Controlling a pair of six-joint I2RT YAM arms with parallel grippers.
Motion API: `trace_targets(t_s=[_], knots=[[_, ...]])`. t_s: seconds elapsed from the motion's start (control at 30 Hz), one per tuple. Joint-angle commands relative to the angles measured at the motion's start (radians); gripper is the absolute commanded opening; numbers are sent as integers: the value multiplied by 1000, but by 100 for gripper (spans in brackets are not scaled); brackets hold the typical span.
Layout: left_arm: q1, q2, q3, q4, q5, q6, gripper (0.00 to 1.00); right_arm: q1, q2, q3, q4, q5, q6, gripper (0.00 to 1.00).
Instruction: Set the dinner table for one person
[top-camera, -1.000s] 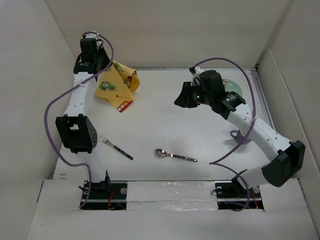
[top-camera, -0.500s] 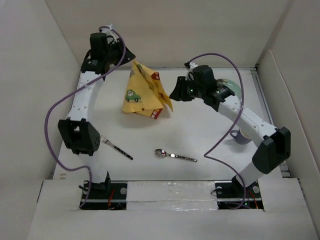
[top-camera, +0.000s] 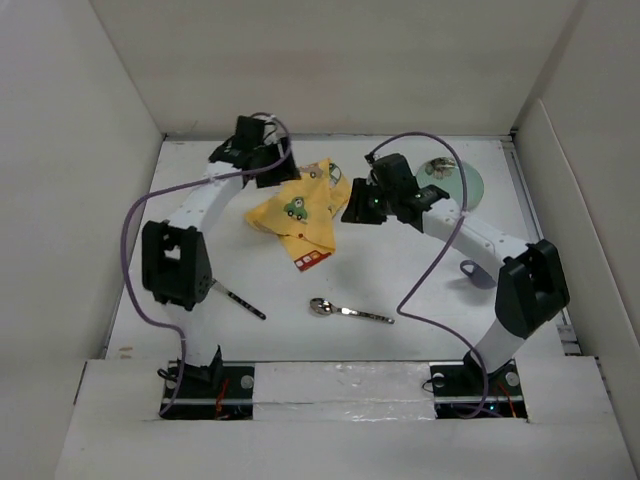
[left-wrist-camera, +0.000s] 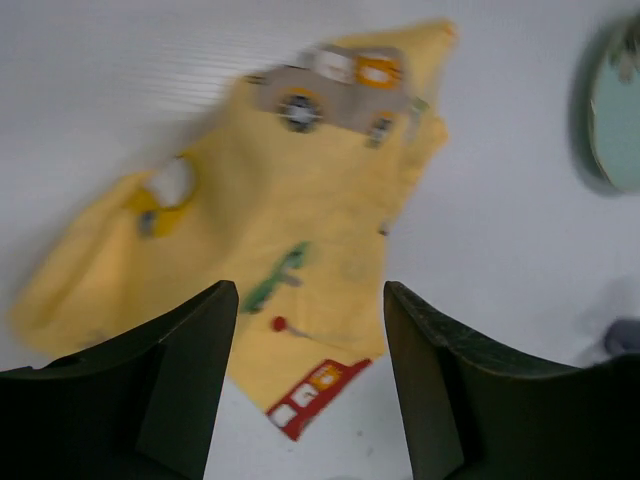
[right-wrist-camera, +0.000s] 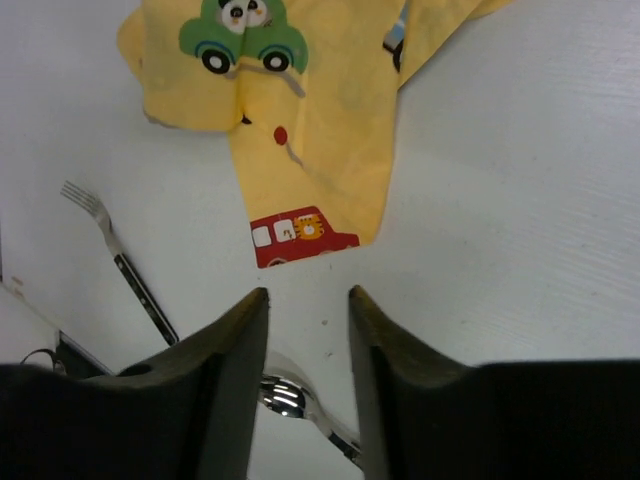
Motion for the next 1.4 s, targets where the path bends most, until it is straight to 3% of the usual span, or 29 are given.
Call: trace_targets(t_s=[0.0, 0.13, 0.43, 0.6, 0.77, 0.8, 0.87, 0.9, 0.93, 1.0, 1.17, 1.27, 1.3, 1.33, 1.37], knots=[[209, -212, -218, 168, -103, -74, 58, 56, 25, -53, 42, -50, 7, 47], [318, -183, -329, 183, -5, -99, 65, 85, 110, -41, 66, -44, 39, 52], [343, -5, -391, 290, 153, -187, 75, 101, 273, 22, 49, 98, 65, 59], [343, 47, -383, 341, 205, -234, 74, 101, 316, 28, 95, 49, 70, 59], [343, 67, -395, 369, 227, -262, 60, 101, 357, 54, 123, 51, 96, 54], [343, 70, -403, 376, 240, -269, 49, 101, 362, 62, 128, 52, 101, 51], [343, 75, -409, 389, 296, -289, 40, 90, 377, 94, 134, 48, 105, 45], [343, 73, -423, 390, 308, -292, 23, 79, 384, 108, 132, 45, 105, 32], [343, 67, -429, 395, 319, -296, 13, 70, 390, 124, 126, 46, 105, 22], [343, 42, -434, 393, 319, -296, 0, 58, 385, 172, 111, 77, 107, 0], [343, -8, -315, 395, 304, -322, 0, -8, 339, 322, 56, 166, 56, 0], [343, -7, -83, 331, 192, -317, 0, -63, 382, 602, -88, 236, -32, 0], [343, 1, 65, 282, 167, -314, 0, -77, 403, 798, -178, 249, -57, 0], [343, 9, 139, 256, 115, -306, 0, -90, 455, 800, -179, 259, -74, 0], [343, 24, 211, 239, 95, -305, 0, -117, 482, 1009, -269, 287, -108, 0]])
